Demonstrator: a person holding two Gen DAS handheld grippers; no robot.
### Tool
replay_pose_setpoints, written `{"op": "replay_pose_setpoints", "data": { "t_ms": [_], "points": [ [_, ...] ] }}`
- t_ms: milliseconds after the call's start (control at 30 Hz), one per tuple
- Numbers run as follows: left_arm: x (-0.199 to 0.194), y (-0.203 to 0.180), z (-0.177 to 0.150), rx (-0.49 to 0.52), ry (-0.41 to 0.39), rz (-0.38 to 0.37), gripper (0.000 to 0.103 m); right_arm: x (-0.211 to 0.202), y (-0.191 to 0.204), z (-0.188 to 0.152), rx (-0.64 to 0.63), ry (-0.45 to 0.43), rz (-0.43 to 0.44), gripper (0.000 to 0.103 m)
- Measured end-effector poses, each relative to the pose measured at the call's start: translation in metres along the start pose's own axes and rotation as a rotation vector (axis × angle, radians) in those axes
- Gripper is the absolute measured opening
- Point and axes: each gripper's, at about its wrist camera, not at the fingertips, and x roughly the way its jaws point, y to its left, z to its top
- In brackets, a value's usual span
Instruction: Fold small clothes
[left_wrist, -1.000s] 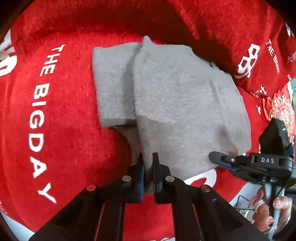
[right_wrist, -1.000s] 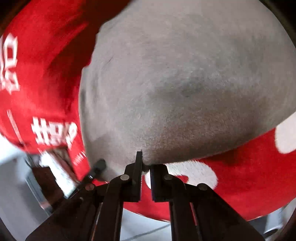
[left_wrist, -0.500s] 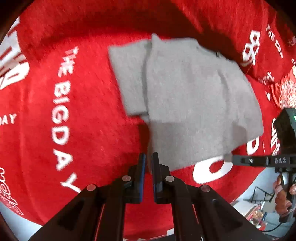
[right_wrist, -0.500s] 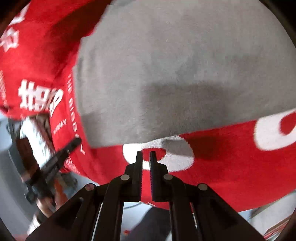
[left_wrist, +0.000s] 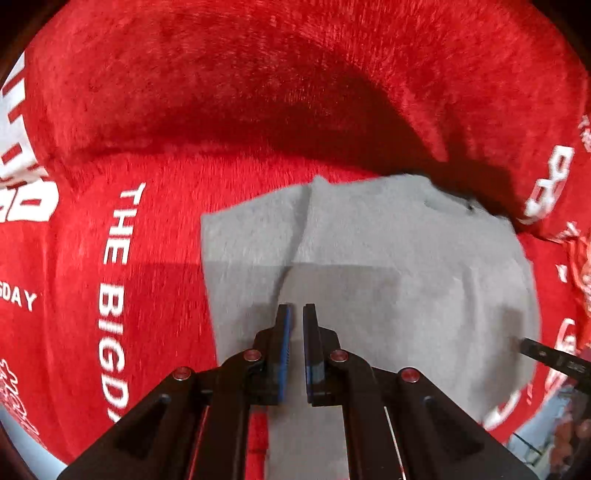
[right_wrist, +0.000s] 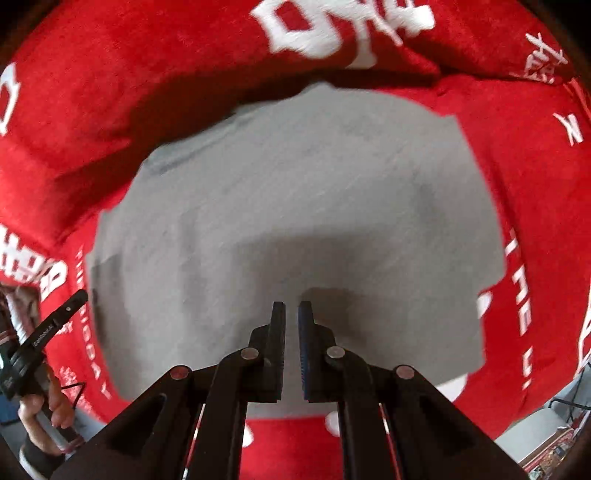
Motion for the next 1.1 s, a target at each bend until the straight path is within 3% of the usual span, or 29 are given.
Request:
{"op": "replay_pose_setpoints", "data": {
  "t_ms": [133, 200, 300, 433, 733, 800, 867, 900, 933, 967, 1000, 1100],
  "points": [
    [0.033, 0.003, 0.003, -0.020, 0.067, 0.048, 0.008, 0.016, -0.018, 0.013, 0.018, 0.016, -0.041, 0.008],
    [0.034, 0.004, 0.003, -0.013, 0.053, 0.048, 0.008, 0.024, -0.031, 0.014, 0.039, 0.038, -0.047, 0.008],
    [0.033, 0.006, 0.005, -0.006, 0.062, 0.059, 0.008, 0.023, -0.049, 0.015, 0.078, 0.029, 0.017, 0.007],
    [0.030, 0.018, 0.005, -0.057, 0.079, 0.062, 0.008, 0.013, -0.061, 0.012, 0.123, 0.031, 0.008, 0.008],
    [0.015, 0.022, -0.008, -0.054, 0.113, 0.062, 0.008, -0.001, -0.052, -0.012, 0.091, 0.074, 0.083, 0.009],
    [0.011, 0.026, -0.011, -0.061, 0.121, 0.064, 0.008, 0.001, -0.045, -0.016, 0.089, 0.092, 0.101, 0.017],
    [0.011, 0.024, -0.014, -0.066, 0.127, 0.067, 0.008, 0.007, -0.021, -0.029, 0.082, 0.107, 0.111, 0.044],
    [0.010, 0.026, -0.016, -0.070, 0.133, 0.071, 0.008, 0.009, -0.014, -0.032, 0.078, 0.110, 0.115, 0.051],
    [0.009, 0.029, -0.018, -0.071, 0.136, 0.074, 0.024, 0.010, -0.007, -0.035, 0.069, 0.110, 0.121, 0.056],
    [0.007, 0.032, -0.022, -0.074, 0.137, 0.078, 0.076, 0.010, -0.002, -0.038, 0.060, 0.110, 0.125, 0.056],
    [0.006, 0.034, -0.023, -0.079, 0.130, 0.086, 0.098, 0.011, 0.003, -0.041, 0.049, 0.115, 0.130, 0.056],
    [-0.003, 0.039, -0.033, -0.060, 0.091, 0.120, 0.102, 0.014, 0.018, -0.046, 0.019, 0.129, 0.143, 0.056]
  ]
}}
